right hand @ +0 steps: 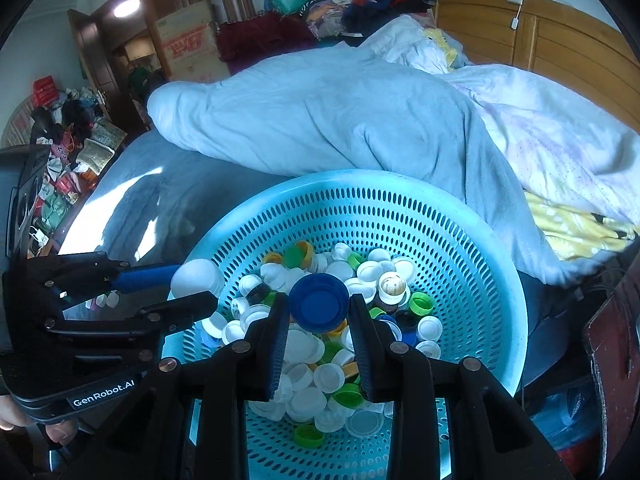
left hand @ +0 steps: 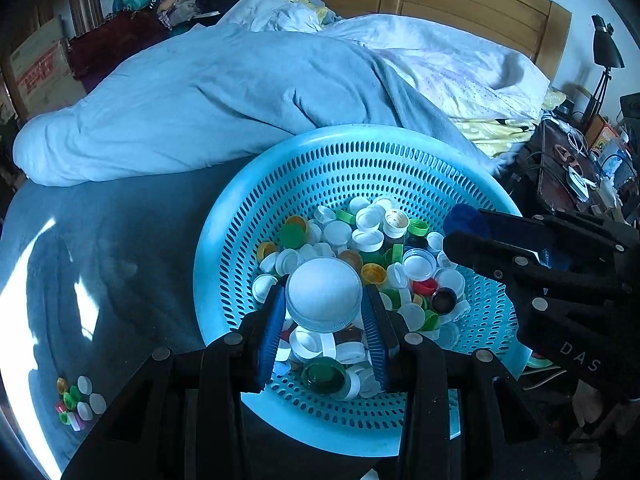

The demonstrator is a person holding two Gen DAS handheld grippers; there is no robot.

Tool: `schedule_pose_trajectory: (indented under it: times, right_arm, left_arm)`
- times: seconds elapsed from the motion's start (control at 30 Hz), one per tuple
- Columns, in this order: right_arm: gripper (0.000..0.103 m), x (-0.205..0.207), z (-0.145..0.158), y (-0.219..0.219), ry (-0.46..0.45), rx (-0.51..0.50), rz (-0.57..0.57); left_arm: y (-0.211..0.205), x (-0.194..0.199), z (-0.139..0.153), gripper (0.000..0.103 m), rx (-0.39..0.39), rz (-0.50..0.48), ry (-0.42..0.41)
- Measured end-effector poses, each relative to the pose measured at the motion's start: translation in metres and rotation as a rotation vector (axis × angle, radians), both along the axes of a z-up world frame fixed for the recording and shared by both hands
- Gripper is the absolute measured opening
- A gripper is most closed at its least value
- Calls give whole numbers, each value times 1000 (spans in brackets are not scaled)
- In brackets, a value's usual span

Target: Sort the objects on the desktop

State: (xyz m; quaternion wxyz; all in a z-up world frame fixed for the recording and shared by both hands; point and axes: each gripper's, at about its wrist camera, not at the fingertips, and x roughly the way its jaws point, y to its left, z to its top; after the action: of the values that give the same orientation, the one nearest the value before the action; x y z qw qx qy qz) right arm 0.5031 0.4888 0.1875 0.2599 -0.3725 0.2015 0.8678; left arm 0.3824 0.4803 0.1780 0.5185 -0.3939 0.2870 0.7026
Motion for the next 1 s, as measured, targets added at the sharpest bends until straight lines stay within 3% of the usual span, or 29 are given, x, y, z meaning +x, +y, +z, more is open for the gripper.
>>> schedule_pose_trajectory:
  times: [0.23, 0.27, 0.33, 0.4, 0.63, 0.8, 0.9, 1.0]
  right_arm:
    - [36, 0, 1, -4, 1, 11, -1]
    - [53, 1, 2, -4, 4, 18, -11]
    - [72, 2, 5, -4, 16, 29, -20]
    - [71, 2, 7, -5, 20, 33, -23]
    - [72, -3, 20, -19, 66, 53, 0]
    - [80, -33, 33, -65, 125, 94, 130]
    - [87, -66, 30, -109, 147, 91, 245]
    - [92, -105, 12, -165, 135, 72, 418]
  left_arm:
    - [1, 1, -3, 34, 0, 7, 3]
    - [1, 1, -4, 35, -2, 9, 7]
    - [0, -1, -3, 51, 5, 23, 20]
    - [-4, -5, -1, 56, 22, 41, 30]
    - [-23, -25, 1, 56, 57, 83, 19]
    - [-86, -67, -12, 58, 103, 217, 47]
    - [-160, -106, -24, 58, 127, 363, 110]
    - [-247, -146, -43, 66, 134, 558, 168]
